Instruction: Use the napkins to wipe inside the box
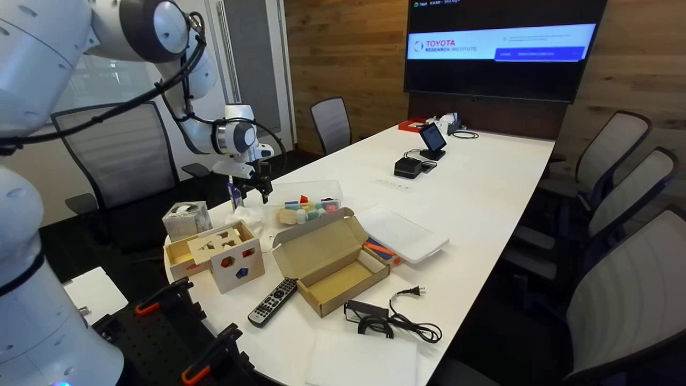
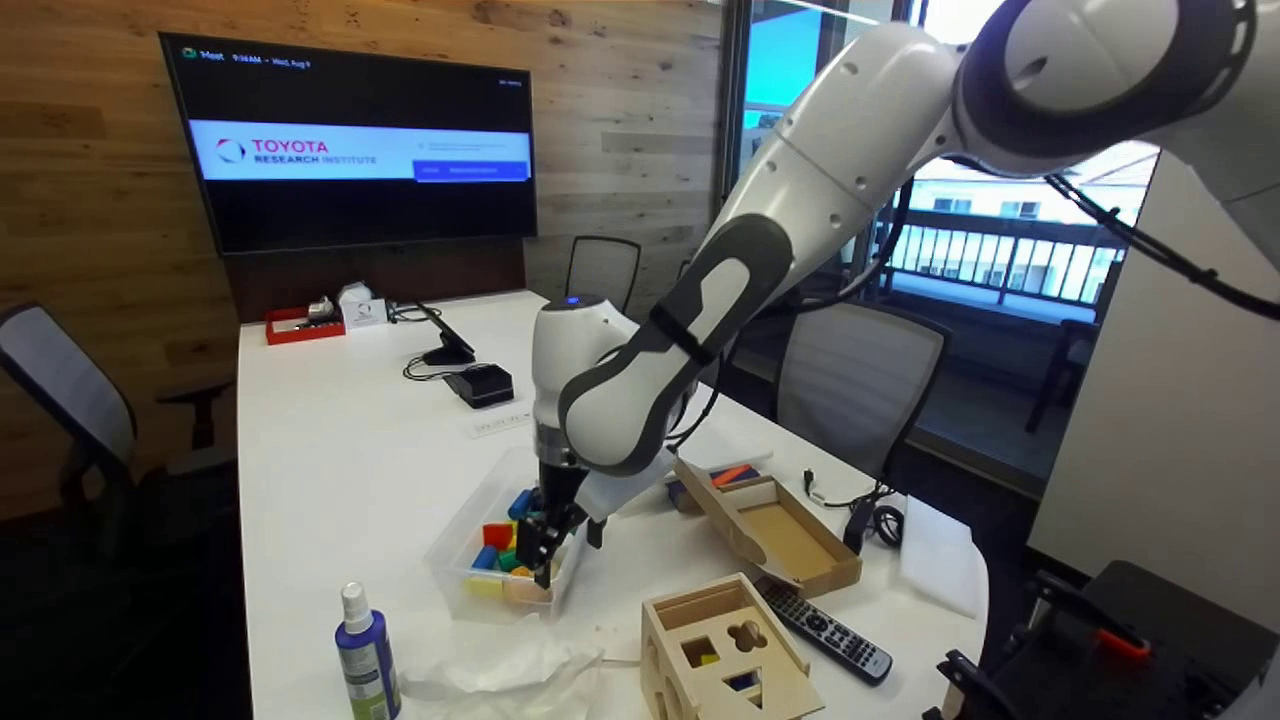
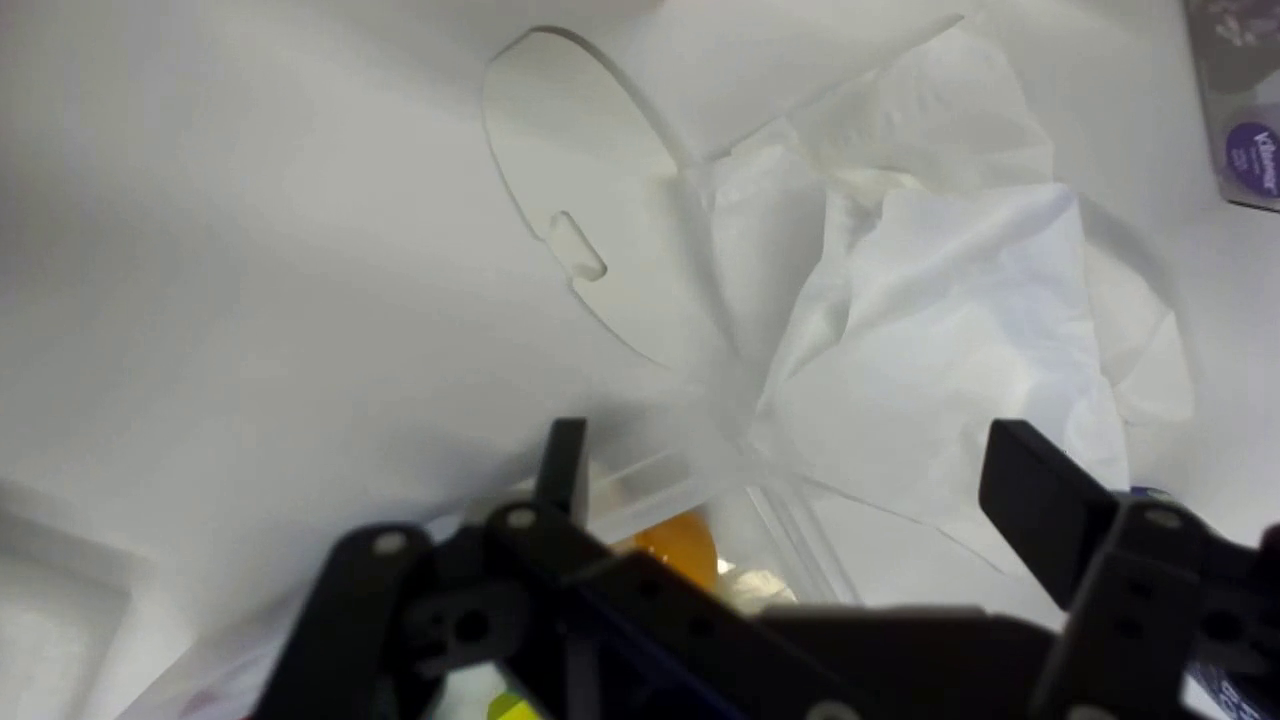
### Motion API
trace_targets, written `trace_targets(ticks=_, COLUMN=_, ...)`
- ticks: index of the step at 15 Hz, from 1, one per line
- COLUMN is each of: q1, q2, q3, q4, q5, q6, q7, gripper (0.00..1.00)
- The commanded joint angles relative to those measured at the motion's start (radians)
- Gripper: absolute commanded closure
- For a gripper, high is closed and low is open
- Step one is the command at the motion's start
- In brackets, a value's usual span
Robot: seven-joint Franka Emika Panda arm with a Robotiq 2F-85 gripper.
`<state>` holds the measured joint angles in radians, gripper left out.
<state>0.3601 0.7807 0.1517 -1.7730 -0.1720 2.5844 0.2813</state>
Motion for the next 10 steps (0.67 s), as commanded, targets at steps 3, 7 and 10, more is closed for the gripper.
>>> trace_targets(ticks=3, q1=0.042, q2=0.178, q3=-0.011, q4=0.142, q5=0.091, q6=0.056, q7=0.007, gripper=0.0)
trace_targets(ticks=7, q1=0.062, q2=0.271, q3=-0.008, q4=0.201, q5=0.147, q6=0.091, q7=0.012, gripper=0.0)
trace_targets(ticks=10, q1=0.077, q2=0.348, q3=-0.016, q4=0.258, q5=0.177, q6=0.072, q7=0.023, gripper=0.0)
